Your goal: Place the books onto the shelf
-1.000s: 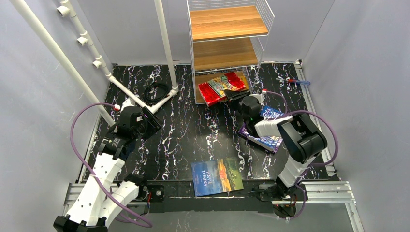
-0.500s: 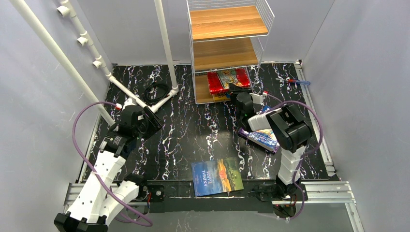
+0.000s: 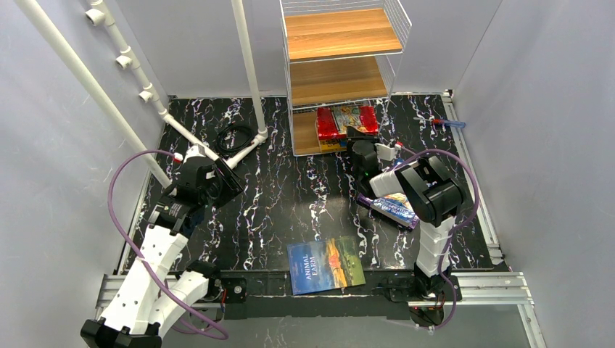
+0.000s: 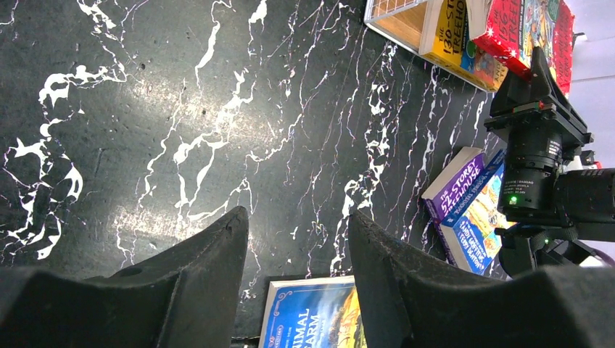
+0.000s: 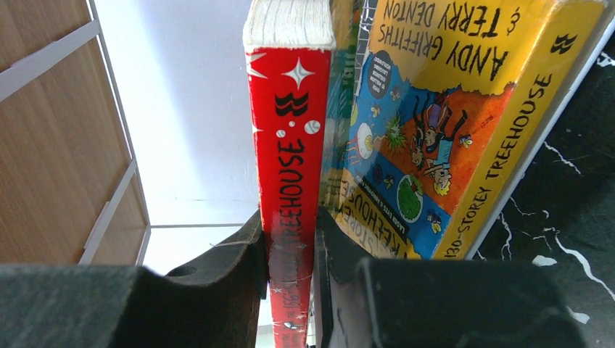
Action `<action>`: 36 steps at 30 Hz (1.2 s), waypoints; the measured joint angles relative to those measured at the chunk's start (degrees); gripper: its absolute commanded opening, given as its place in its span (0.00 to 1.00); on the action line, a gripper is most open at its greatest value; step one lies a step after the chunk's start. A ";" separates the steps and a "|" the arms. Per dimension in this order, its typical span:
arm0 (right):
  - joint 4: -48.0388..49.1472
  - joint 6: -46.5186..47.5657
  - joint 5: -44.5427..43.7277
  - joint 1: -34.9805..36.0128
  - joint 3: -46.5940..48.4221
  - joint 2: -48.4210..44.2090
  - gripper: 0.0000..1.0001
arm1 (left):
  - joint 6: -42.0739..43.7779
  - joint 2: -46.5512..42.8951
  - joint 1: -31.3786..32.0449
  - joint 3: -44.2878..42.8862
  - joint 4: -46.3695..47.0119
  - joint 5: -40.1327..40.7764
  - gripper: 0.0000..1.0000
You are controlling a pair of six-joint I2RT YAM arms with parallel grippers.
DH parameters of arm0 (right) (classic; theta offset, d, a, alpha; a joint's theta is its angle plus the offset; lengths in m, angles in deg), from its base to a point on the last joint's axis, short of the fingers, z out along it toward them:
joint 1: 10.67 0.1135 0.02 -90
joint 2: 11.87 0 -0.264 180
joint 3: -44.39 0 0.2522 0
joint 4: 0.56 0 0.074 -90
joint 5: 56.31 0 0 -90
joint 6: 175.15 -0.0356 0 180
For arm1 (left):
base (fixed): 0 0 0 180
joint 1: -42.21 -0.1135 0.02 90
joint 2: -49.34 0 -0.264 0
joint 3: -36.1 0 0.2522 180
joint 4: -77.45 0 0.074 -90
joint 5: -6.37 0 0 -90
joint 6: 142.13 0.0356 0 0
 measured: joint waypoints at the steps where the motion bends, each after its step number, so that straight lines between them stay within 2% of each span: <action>1: -0.15 -0.09 -0.04 0.00 0.00 0.00 0.01 | 0.13 0.00 0.00 -0.02 0.00 0.00 0.51; 22: -15.43 -1.86 3.93 -1.66 2.91 -0.11 0.03 | 1.22 -0.76 0.00 -0.02 -1.22 0.42 0.51; 23: -15.63 -1.95 4.20 -1.75 2.91 -0.11 0.05 | 1.22 -0.76 0.00 -0.02 -1.22 0.46 0.51; 26: -16.26 -2.08 4.85 -2.03 2.91 -0.11 0.38 | 1.25 -0.79 0.00 -0.02 -1.25 0.59 0.51; 29: -16.46 -2.29 5.88 -2.34 2.91 -0.13 0.59 | 1.27 -0.76 0.00 -0.02 -1.25 0.68 0.51; 36: -18.80 -2.21 7.02 -3.56 3.15 -2.05 0.85 | 1.25 -0.76 0.00 -0.02 -1.22 0.68 0.51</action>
